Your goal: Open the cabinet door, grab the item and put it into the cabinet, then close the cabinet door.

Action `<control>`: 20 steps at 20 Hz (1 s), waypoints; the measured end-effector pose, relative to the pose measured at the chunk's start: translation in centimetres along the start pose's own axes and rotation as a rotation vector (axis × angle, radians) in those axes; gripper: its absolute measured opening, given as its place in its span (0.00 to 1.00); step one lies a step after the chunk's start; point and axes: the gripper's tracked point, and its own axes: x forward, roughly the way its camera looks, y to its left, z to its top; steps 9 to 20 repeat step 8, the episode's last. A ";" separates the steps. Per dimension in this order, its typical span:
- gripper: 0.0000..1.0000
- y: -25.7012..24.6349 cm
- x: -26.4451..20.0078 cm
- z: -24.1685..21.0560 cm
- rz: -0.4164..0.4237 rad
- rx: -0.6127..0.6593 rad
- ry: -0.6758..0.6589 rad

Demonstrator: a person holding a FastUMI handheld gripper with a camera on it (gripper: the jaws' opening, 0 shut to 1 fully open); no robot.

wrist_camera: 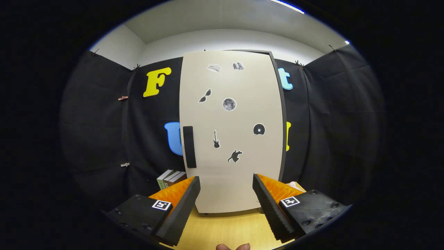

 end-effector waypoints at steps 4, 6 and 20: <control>0.98 0.0 -0.5 0.0 0.008 0.000 0.003; 0.98 -0.1 -0.7 -0.1 0.011 0.002 0.004; 0.98 -0.2 -0.9 -0.2 0.012 -0.001 0.005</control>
